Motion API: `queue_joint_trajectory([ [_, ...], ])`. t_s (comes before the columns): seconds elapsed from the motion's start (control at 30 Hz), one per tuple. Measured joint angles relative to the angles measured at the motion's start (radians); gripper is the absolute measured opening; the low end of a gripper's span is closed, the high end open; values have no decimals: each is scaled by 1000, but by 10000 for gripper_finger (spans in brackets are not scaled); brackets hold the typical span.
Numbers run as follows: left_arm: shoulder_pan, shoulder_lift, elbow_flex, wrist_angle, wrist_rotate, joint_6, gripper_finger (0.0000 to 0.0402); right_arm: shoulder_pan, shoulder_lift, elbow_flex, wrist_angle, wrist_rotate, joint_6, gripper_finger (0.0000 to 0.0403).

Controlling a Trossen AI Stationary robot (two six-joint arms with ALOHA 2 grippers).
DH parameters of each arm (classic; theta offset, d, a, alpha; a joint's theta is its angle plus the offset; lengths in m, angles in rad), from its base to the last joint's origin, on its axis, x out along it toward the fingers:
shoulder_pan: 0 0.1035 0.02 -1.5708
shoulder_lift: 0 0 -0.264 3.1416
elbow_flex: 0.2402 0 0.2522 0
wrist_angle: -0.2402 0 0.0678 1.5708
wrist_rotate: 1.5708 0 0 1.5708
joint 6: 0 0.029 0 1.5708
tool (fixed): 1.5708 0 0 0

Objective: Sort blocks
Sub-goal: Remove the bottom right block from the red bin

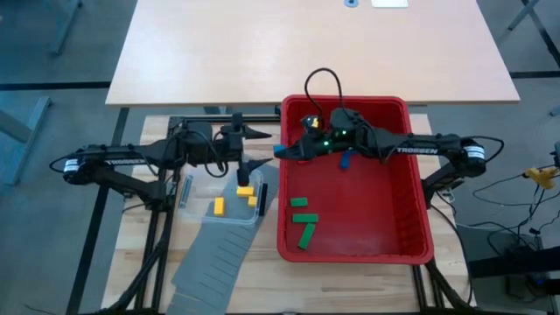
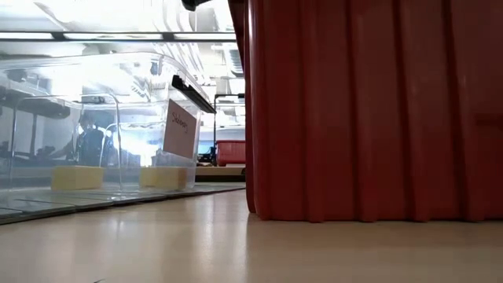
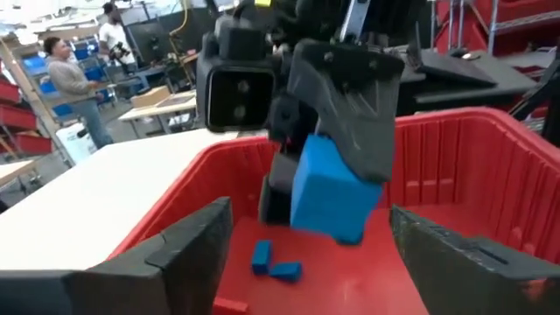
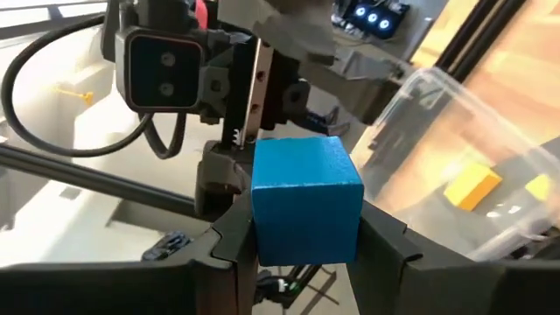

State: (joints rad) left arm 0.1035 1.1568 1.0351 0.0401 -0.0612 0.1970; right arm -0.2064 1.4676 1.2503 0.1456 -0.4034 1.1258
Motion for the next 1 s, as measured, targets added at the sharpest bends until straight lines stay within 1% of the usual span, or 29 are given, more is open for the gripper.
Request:
queue_joint_trajectory([
  [0.17,-28,37,0,50,22,0,290,19,26,0,65,-6,31,123],
  [0.27,-46,62,0,70,22,0,280,30,36,2,85,-12,43,124],
  [0.33,-57,78,0,92,25,0,265,34,39,2,86,-16,45,120],
  [0.43,-70,95,0,120,25,0,222,39,40,2,84,-20,45,114],
  [0.6,-75,98,-1,133,18,8,109,42,40,2,84,-31,57,125],
  [0.87,-76,72,-1,82,17,4,109,44,42,4,84,-29,48,126],
  [0.93,-77,55,-1,31,19,-2,108,43,44,6,76,-43,32,134],
  [1.0,-77,20,-1,-73,25,-13,108,42,42,7,57,-67,13,144],
])
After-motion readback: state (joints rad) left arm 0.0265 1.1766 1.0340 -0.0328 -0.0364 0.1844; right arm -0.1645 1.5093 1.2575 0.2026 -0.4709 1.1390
